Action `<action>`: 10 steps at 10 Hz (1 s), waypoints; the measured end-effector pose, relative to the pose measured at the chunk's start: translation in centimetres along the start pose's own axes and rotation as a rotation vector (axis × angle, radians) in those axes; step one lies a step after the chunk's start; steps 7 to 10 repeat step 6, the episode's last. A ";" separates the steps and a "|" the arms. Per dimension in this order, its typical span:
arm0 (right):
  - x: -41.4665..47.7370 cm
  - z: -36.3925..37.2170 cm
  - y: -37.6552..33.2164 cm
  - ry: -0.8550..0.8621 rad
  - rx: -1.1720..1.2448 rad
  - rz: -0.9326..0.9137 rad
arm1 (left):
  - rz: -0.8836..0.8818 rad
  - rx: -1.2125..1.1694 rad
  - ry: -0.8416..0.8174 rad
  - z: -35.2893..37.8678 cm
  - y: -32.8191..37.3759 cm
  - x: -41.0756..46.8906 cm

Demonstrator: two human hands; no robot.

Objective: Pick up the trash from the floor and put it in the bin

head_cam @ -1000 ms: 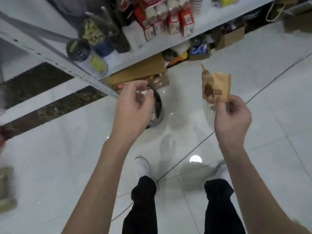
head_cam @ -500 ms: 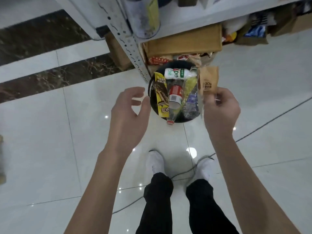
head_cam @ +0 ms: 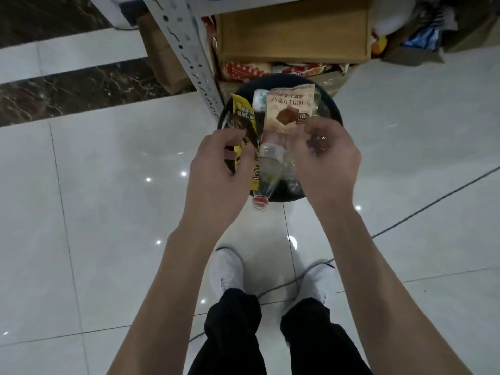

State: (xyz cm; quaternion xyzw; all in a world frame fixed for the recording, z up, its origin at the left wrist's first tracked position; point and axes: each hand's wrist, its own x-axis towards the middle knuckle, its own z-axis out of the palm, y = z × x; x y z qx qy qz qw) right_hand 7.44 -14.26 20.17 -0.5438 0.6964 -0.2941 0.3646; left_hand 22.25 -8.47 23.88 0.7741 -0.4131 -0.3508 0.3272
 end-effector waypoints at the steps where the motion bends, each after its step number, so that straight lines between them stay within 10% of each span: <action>1: -0.4 -1.0 -0.2 -0.048 -0.015 -0.055 | 0.013 0.009 -0.002 0.2 0.2 -0.3; 6: -7.7 -17.6 -13.0 -0.121 0.007 -0.166 | 0.049 0.066 -0.017 -9.3 15.7 -8.8; 10: -7.7 -17.6 -13.0 -0.121 0.007 -0.166 | 0.049 0.066 -0.017 -9.3 15.7 -8.8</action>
